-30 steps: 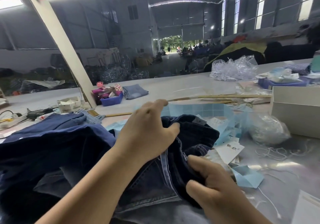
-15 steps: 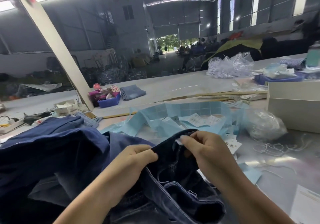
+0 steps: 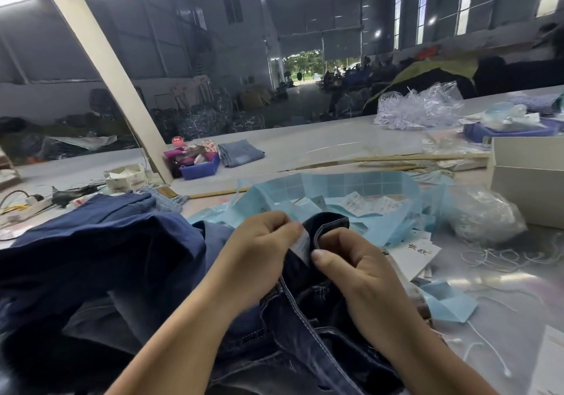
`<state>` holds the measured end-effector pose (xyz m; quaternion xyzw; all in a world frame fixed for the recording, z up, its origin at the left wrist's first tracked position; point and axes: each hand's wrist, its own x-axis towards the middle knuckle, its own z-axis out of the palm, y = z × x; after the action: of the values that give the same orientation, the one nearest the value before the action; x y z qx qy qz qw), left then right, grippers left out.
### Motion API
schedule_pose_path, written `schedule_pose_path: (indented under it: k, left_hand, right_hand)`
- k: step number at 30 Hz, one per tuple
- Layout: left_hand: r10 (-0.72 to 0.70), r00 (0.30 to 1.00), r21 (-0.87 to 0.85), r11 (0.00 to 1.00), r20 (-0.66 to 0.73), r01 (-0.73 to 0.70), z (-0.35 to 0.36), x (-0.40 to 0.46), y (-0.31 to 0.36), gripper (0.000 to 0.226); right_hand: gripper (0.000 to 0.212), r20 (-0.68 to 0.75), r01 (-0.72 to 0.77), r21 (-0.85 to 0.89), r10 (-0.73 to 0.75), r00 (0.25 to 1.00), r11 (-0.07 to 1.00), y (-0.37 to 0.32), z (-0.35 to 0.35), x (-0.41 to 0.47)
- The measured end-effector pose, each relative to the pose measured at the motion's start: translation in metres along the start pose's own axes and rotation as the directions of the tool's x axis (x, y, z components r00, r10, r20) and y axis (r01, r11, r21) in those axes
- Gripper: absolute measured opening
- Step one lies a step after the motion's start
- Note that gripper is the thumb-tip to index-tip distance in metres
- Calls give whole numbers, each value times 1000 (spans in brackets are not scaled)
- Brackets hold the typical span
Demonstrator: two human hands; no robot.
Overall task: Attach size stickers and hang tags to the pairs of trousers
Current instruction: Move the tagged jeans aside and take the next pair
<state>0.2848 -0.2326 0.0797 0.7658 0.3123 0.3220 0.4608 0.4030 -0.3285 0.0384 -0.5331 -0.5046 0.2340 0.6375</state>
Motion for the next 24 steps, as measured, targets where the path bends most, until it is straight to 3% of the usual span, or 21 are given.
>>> schedule_pose_path:
  k: [2,5,9,12,19,24]
  left_hand:
    - [-160,984,-310,934,83,178,-1,-4,-15,18]
    - [-286,938,-497,796,196,346,0,-12,-36,8]
    - [-217,949,-548,777,227,309,0,-16,-45,13]
    - [-158,957,-589,760,243,275,1,-19,-45,3]
    - [-88,955,-601,760,282,248,-1,-21,-45,21]
    - [-53,950,-675,692,307,257,0,-23,-46,23]
  right_hand:
    - [26,-3,15,-55,-15,1000,998,6,2,-2]
    - [18,-21,-4,-169,0,1000,986,17,6,-6]
    - [25,-58,2,-273,-19,998,962,27,11,-9]
    - [28,-74,-9,-278,-12,997,961,26,12,-8]
    - [29,-94,-26,-282,-1,996,959,27,15,-4]
    - [27,-123,-30,-285,-5,992,958,31,16,-3]
